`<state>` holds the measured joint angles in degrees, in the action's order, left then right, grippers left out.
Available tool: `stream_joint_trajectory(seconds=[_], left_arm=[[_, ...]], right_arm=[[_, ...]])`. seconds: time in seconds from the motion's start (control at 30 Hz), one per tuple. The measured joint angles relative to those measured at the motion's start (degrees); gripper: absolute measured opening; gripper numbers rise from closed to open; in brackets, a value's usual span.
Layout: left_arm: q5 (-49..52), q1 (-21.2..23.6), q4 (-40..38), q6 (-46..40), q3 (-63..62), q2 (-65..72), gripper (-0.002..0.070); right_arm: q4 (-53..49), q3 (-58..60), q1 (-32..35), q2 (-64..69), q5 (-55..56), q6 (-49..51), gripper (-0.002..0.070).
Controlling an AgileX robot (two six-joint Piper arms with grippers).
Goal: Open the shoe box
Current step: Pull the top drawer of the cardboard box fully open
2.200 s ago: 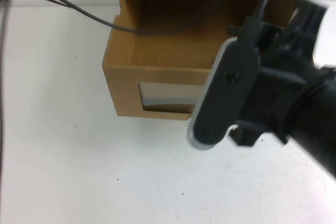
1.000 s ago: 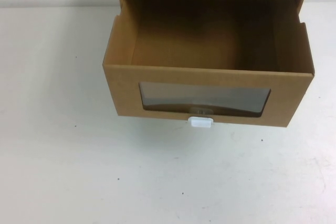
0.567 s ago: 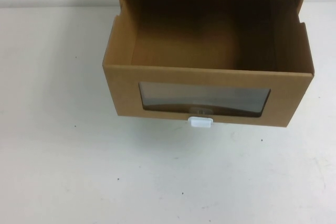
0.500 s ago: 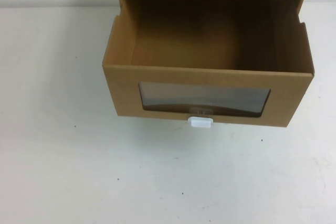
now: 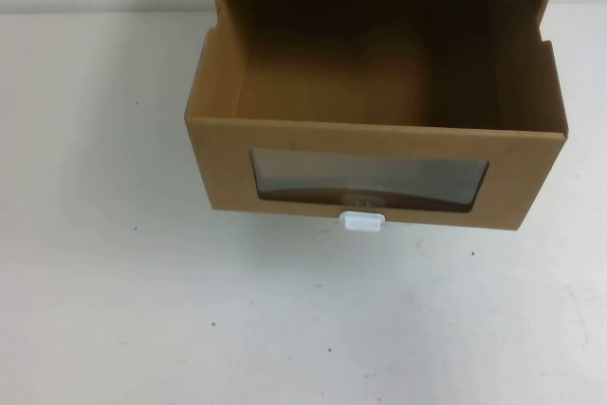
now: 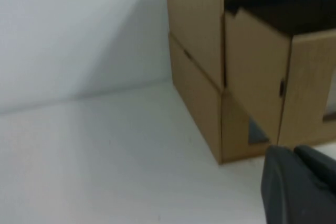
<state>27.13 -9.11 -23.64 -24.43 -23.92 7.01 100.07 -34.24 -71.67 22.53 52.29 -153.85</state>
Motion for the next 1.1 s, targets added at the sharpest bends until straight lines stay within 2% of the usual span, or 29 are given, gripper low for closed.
stream_joint_trajectory(seconds=[0.13, 0.23, 0.37, 0.47, 0.6, 0.8, 1.1], left_arm=[[-0.8, 0.0, 0.9, 0.0, 5.5, 0.0, -0.0007], [-4.2, 0.1, 6.2, 1.3, 9.9, -1.9, -0.0007], [-15.0, 0.5, 15.1, 10.6, 17.3, -6.7, -0.0007], [-19.3, 0.7, 18.7, 15.9, 22.1, -7.5, -0.0007], [-18.0, 0.7, 19.4, 18.5, 25.2, -7.6, -0.0007], [-7.7, 0.7, 19.5, 19.1, 25.4, -7.7, -0.0007], [-7.4, 0.7, 19.5, 19.2, 25.4, -7.7, -0.0007]], right_arm=[[0.0, 0.0, 0.0, 0.0, 0.0, 0.0, -0.0019], [0.0, 0.0, 0.0, 0.0, 0.1, 0.0, -0.0019], [0.0, 0.0, 0.0, 0.0, 0.1, 0.1, -0.0019], [0.0, 0.0, 0.0, 0.0, 0.1, 0.1, -0.0019], [0.0, 0.0, 0.0, 0.0, 0.1, 0.1, -0.0019], [0.0, 0.0, 0.0, 0.0, 0.1, 0.1, -0.0019], [0.0, 0.0, 0.0, 0.0, 0.1, 0.1, -0.0019]])
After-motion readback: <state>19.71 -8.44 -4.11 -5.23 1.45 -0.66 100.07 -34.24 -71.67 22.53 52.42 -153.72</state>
